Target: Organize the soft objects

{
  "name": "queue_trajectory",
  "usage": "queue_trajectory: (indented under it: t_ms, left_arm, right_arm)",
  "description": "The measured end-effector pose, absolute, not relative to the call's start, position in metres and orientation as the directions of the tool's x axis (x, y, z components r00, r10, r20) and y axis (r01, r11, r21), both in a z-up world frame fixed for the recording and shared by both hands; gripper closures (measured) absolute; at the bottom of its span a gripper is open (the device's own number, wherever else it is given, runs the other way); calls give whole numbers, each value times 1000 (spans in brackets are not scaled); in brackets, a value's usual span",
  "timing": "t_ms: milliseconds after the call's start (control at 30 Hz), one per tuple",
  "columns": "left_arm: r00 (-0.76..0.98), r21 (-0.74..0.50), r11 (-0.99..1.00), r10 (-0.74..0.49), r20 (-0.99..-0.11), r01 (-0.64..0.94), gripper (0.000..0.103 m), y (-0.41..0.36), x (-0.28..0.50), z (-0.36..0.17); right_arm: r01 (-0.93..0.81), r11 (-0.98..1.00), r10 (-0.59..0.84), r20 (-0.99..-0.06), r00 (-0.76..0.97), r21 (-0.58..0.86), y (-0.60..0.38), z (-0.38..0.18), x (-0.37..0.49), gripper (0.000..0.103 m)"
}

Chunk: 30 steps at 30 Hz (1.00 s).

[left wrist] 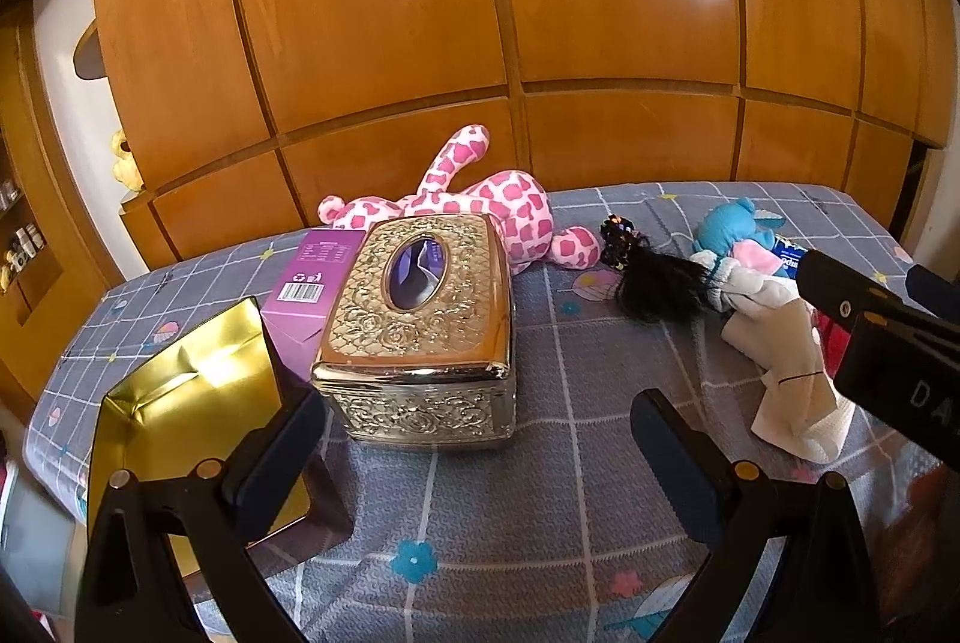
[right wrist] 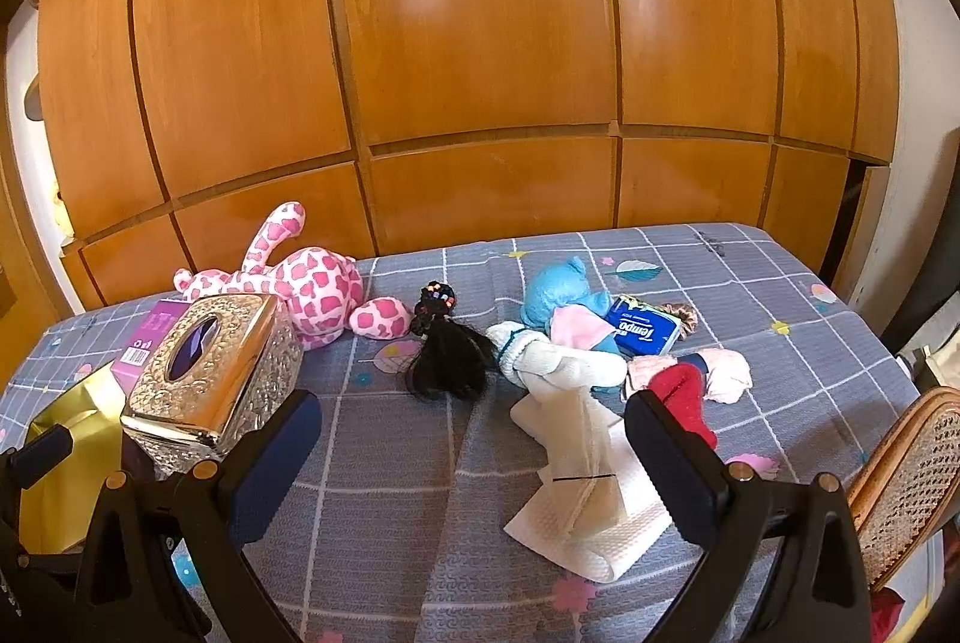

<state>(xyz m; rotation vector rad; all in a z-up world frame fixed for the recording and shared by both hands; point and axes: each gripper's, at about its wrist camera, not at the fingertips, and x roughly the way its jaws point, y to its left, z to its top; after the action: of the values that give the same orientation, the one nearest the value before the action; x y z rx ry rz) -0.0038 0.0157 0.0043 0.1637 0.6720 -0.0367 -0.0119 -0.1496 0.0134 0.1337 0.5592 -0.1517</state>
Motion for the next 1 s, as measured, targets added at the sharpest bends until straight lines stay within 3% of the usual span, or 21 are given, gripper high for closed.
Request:
queue_trajectory:
  t_ms: [367,600,1000]
  left_arm:
    - [781,136,984,-9,-624,119,1,11,-6,4]
    - [753,44,970,-158,-638,241,0,7,-8,3]
    - [659,3,929,-260,-706,370,1,-22,9,-11]
  right_arm:
    - [209,974,-129,-535,835,92,-162,13,-15,0]
    - [269,960,-187,-541,820,75,-187,14,-13,0]
    - [390,920,-292,-588,755,44,-244,8,-12,0]
